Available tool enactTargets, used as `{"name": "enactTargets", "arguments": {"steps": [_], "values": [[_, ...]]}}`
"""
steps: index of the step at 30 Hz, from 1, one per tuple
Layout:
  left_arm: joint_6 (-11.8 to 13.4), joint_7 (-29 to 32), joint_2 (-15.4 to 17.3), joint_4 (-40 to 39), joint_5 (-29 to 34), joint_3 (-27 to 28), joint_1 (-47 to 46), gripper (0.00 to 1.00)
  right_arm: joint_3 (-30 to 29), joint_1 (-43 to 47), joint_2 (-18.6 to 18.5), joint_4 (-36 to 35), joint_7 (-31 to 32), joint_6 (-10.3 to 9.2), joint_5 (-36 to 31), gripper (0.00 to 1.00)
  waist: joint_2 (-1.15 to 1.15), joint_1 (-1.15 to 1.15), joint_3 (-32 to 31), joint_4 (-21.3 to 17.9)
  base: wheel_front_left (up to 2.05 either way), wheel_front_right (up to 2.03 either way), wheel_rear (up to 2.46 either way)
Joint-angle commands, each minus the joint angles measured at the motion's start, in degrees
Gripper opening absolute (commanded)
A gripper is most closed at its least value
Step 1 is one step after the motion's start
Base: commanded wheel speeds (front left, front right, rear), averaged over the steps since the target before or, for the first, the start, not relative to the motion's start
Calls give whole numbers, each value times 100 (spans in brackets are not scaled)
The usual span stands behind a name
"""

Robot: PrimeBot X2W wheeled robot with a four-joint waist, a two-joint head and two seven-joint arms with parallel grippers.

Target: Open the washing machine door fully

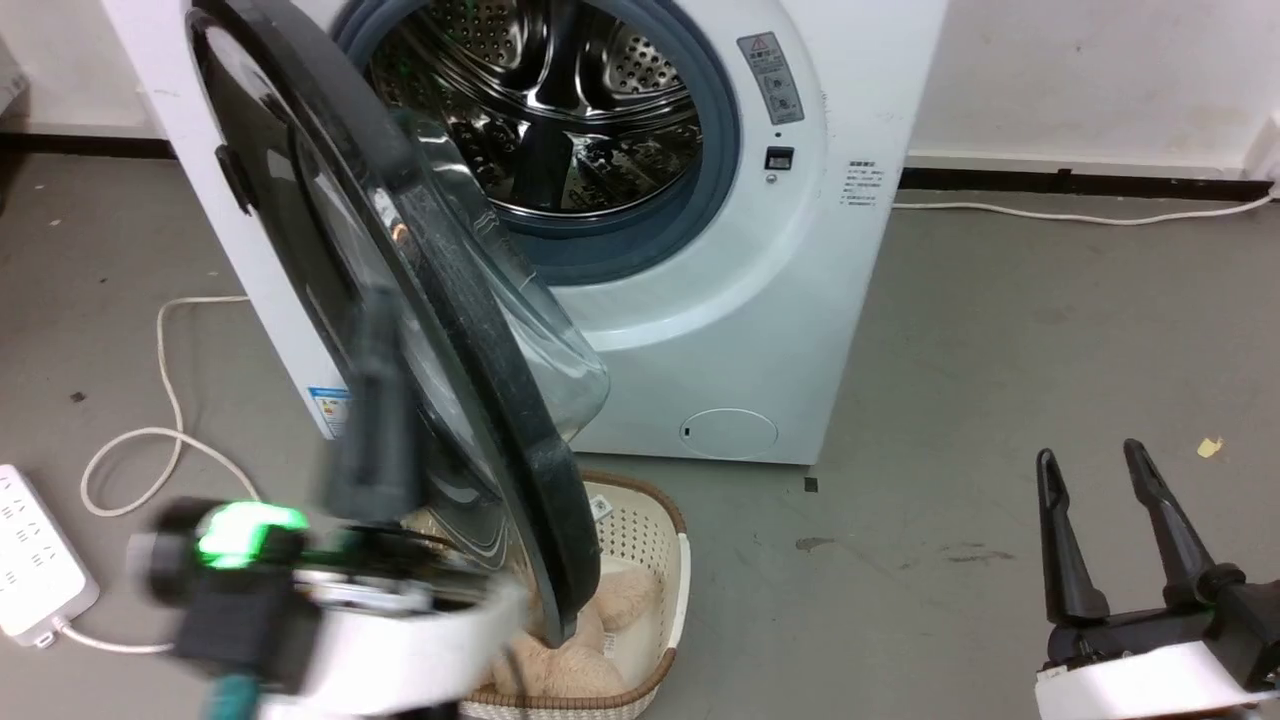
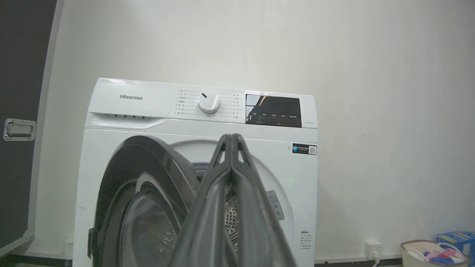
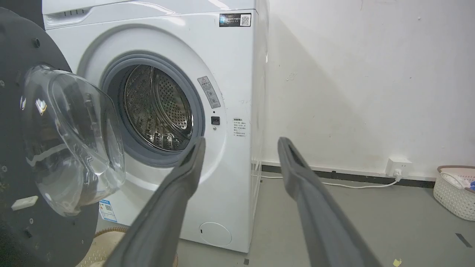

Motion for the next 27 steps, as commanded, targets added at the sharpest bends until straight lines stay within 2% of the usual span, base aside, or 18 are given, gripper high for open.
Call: {"name": "enactTargets", "arguments": {"steps": [1,7,13,17,19,27], "values": [[-47,54,7,80,62,-215,15,0,12,24,20,26,-25,5,49,100,0,0,7,-26,0,0,0],[-27,460,7,612,-64,-1145,226,0,1,-17,20,55,-25,5,86,100,0,0,121,-88,0,0,0],[36,617,7,1378,-272,-1634,324,0,-36,-78,20,70,-25,5,141,100,0,0,256,-98,0,0,0],[70,677,7,1946,-284,-1697,225,0,-70,-106,20,76,-25,5,158,100,0,0,316,-63,0,0,0],[195,706,7,2421,-337,-1621,33,0,-94,-111,20,106,-25,5,183,100,0,0,347,9,0,0,0],[265,527,9,2822,-514,-1499,-101,0,-18,-102,20,151,-25,5,194,100,0,0,319,221,0,0,0]]}}
